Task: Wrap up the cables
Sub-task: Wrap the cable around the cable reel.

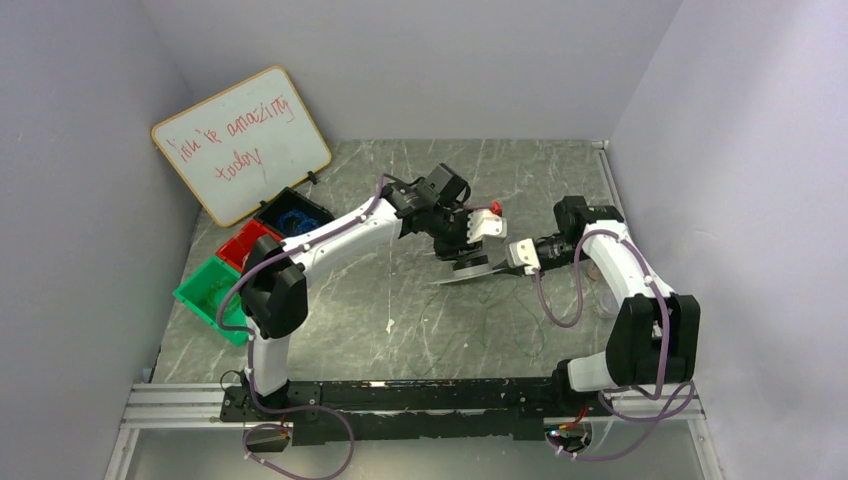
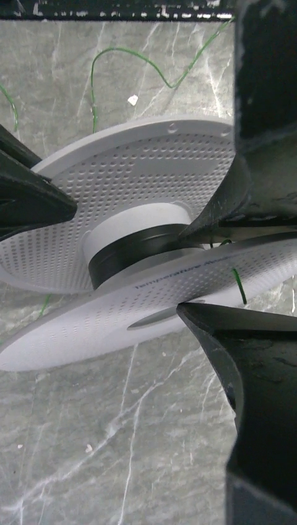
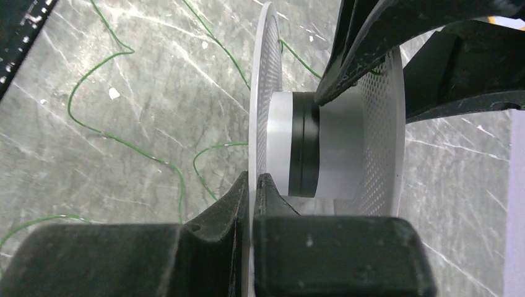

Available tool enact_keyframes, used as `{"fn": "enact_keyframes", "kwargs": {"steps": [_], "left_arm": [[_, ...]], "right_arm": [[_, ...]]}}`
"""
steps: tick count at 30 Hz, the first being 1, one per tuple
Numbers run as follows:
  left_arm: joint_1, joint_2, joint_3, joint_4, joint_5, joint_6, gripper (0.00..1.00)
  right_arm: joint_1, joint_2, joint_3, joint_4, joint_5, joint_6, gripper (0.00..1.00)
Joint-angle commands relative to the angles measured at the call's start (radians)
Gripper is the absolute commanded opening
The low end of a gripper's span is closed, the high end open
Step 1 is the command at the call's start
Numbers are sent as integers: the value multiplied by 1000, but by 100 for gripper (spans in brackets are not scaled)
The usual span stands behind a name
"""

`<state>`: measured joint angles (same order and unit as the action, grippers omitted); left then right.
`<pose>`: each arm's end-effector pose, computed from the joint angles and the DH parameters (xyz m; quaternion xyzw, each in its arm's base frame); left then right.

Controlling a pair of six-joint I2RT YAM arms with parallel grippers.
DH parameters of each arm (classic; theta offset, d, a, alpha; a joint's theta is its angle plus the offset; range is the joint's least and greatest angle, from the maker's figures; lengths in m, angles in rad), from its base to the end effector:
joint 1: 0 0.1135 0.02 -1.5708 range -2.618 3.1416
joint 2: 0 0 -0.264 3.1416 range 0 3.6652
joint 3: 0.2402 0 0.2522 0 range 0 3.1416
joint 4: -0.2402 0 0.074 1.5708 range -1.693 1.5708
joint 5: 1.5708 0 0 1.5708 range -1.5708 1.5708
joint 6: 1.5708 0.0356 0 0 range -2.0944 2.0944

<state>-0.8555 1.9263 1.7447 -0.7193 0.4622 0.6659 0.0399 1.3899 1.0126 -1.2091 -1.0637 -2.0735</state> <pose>0.2696 -0.3346 0.2928 0.6883 0.6140 -0.2456 0.2981 0.2195 0.0399 0.2474 -0.7485 0.4273 0.2725 0.4277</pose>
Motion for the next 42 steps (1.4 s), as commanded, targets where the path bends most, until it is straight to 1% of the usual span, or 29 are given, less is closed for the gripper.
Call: {"fn": "enact_keyframes", "kwargs": {"steps": [1,3,4,5,7,8,9,12,15,16,17,19,20,23,24,27,29,31,33,35,38,40,42], "left_arm": [[-20,-9,-2,58,-87,-5,42],[-21,-10,-3,68,-103,-8,36],[-21,-9,-3,68,-104,-10,31],[-21,-7,-1,67,-104,-10,23],[-22,-4,2,64,-105,-13,11],[-22,-4,2,66,-107,-14,6],[-22,-5,0,68,-108,-18,3],[-22,-5,4,69,-109,-28,3],[-22,-11,4,85,-124,-74,3],[-20,-15,3,92,-130,-95,3],[-19,-22,1,103,-137,-118,3],[-8,-35,2,129,-150,-176,3],[2,-41,5,139,-147,-204,2],[36,-66,17,163,-146,-296,3],[47,-73,24,168,-154,-323,3],[91,-106,27,200,-157,-404,2],[125,-121,38,211,-131,-453,3],[153,-143,39,227,-148,-508,3],[182,-171,43,245,-131,-537,2],[215,-189,63,233,-109,-577,3],[273,-227,63,245,-69,-688,2],[298,-254,60,240,-66,-749,2],[322,-280,55,235,-48,-794,3]], "right_arm": [[-1,44,43,-250,-17,-285,0],[-3,49,47,-255,-18,-285,0],[-3,50,47,-255,-19,-283,0],[-4,51,49,-258,-20,-283,0],[-5,62,61,-278,-26,-286,0],[-7,68,72,-287,-32,-280,0],[-8,73,82,-288,-40,-259,0],[-12,85,114,-288,-64,-205,0],[-17,100,168,-288,-96,-109,0],[-19,108,193,-287,-104,-59,5],[-24,116,224,-287,-116,-5,14],[-36,133,289,-265,-144,180,33],[-50,140,321,-246,-153,260,44],[-91,147,393,-192,-155,445,59],[-102,136,400,-133,-151,550,63],[-109,77,383,44,-104,821,71],[-109,18,350,174,-69,994,73],[-107,-52,311,286,-41,1130,75],[-95,-127,261,402,-25,1279,75],[-56,-204,194,506,-11,1327,76],[77,-313,75,676,112,1368,77],[160,-349,-6,788,182,1375,77],[223,-362,-80,907,212,1401,78]]}}
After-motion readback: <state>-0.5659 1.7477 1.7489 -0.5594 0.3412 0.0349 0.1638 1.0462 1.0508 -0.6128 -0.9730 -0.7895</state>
